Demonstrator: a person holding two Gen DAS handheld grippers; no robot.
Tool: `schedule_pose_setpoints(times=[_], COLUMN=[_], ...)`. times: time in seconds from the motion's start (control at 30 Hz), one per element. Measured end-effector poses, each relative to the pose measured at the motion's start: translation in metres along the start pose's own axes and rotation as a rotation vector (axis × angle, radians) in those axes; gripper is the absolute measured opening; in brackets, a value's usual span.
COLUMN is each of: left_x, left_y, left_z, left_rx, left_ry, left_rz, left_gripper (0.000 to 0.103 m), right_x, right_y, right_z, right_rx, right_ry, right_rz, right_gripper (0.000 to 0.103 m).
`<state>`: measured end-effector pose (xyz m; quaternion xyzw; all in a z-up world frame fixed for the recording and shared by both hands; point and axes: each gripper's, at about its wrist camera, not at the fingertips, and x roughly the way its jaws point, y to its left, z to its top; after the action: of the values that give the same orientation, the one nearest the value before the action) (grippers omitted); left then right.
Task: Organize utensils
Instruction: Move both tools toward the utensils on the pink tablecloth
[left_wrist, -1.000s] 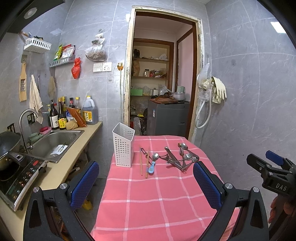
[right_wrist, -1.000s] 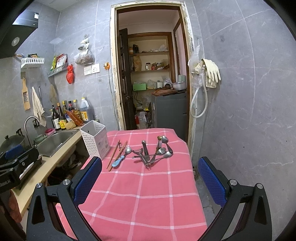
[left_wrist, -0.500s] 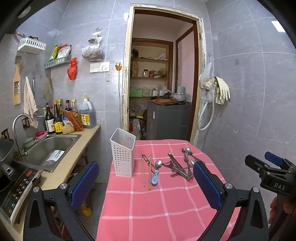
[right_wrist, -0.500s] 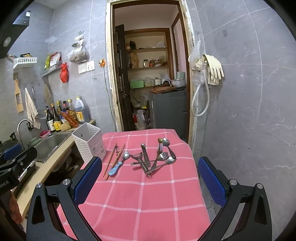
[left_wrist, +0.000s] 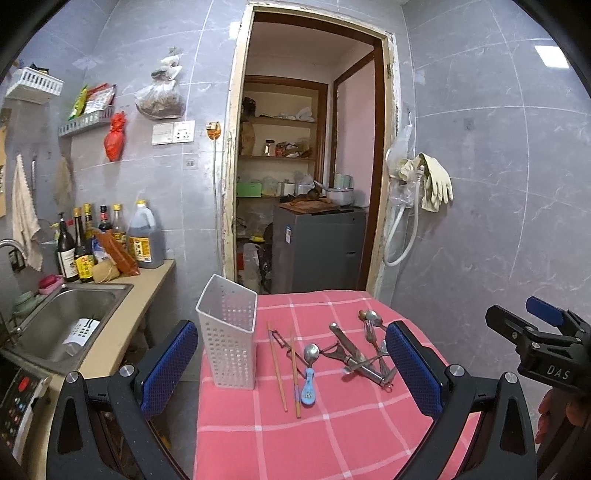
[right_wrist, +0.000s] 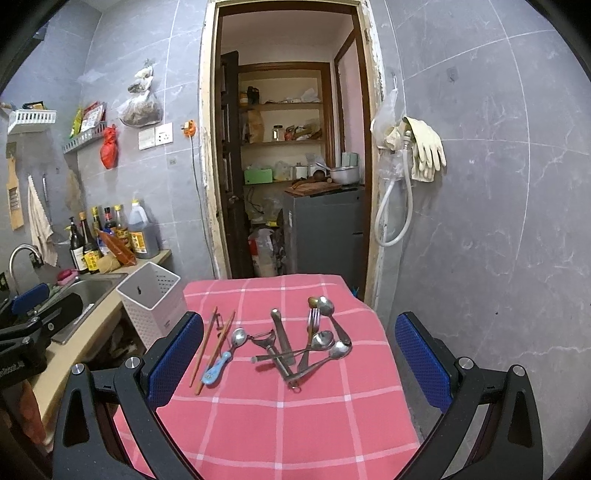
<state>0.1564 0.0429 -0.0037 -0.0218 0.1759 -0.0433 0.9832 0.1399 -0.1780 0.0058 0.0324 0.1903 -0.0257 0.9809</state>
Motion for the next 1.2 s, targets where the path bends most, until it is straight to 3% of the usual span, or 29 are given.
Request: schedule_pose_setpoints(times=[0.4,1.2], left_x=[0.046,0.182], left_y=[-0.003,-0.059], left_z=[0.008,-0.004], left_rx=[-0.018,-0.03], left_ry=[0.019,0.122], left_rz=[-0.029,-0.049], left_gripper=[0.103,0.102], right_x=[0.035,0.179], right_y=[0.0,-0.064], right_z=[0.023,0.033], right_rx=[-0.04,-0.086], right_ry=[0.002,0.038], right_rz=[-0.01,0.094], right_gripper=[0.102,0.102])
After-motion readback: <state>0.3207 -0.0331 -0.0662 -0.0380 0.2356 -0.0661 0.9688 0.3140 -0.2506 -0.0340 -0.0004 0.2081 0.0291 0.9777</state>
